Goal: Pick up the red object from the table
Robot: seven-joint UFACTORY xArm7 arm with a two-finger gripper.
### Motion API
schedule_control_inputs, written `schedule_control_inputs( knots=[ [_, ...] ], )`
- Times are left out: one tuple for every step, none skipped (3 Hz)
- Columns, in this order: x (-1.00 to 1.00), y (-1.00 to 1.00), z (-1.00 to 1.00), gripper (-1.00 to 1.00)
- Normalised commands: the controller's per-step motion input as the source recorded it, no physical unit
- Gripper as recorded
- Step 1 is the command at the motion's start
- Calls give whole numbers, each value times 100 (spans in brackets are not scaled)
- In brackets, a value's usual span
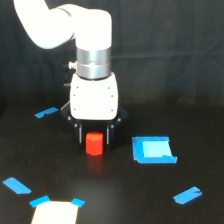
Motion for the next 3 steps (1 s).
schedule_control_inputs(
  knots=[
    [-11, 24, -7, -94],
    [53, -15, -18, -96],
    [28, -43, 100, -100]
  ],
)
